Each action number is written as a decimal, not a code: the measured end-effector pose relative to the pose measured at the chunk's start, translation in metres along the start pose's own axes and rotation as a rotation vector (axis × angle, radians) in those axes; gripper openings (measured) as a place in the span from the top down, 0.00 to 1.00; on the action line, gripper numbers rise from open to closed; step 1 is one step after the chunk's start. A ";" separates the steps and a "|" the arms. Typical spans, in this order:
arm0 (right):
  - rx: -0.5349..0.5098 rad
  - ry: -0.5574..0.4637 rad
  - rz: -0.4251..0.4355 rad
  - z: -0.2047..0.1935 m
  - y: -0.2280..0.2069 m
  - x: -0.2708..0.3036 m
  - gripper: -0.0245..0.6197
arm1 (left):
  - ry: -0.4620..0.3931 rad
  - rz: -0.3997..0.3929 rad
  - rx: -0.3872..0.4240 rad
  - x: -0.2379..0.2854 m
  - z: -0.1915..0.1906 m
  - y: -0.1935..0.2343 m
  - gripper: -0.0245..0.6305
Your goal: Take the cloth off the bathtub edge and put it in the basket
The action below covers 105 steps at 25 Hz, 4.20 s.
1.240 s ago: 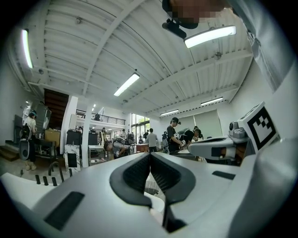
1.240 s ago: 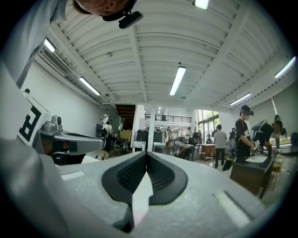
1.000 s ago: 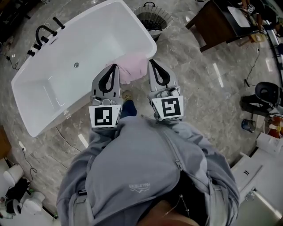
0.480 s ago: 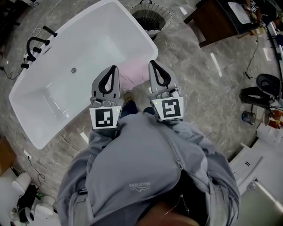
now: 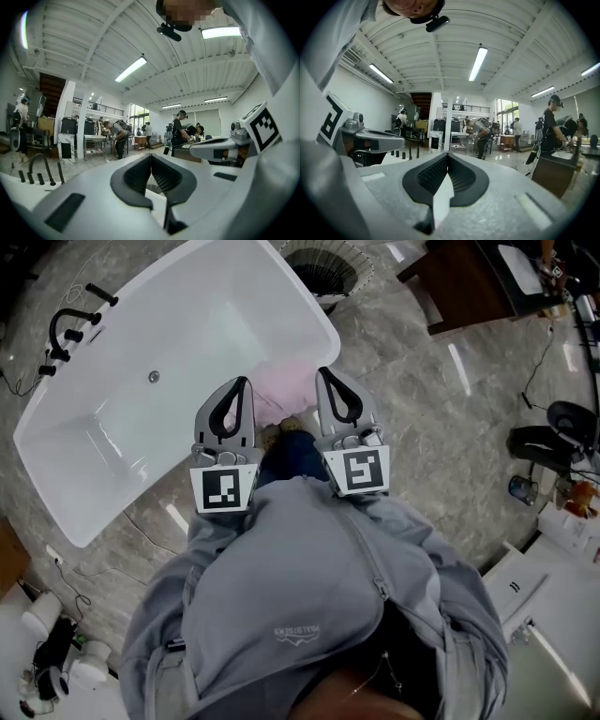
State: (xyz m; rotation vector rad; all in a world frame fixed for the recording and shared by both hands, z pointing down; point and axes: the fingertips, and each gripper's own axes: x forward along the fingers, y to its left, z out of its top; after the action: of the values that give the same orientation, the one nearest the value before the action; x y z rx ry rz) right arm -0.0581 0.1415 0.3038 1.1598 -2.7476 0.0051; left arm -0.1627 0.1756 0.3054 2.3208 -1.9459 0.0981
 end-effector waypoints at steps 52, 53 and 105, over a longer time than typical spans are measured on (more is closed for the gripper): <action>-0.019 0.298 0.255 -0.279 0.031 0.074 0.95 | 0.282 -0.026 -0.069 0.034 -0.271 0.027 0.95; -0.018 0.306 0.258 -0.284 0.032 0.074 0.95 | 0.292 -0.023 -0.079 0.033 -0.277 0.027 0.95; 0.324 0.810 0.418 -0.466 0.049 0.057 0.09 | 1.016 -0.261 -0.078 -0.002 -0.469 0.015 0.27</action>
State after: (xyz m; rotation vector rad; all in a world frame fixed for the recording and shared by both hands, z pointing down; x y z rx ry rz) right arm -0.0649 0.1656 0.7756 0.4379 -2.2081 0.7998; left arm -0.1676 0.2344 0.7708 1.8380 -1.1013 0.9347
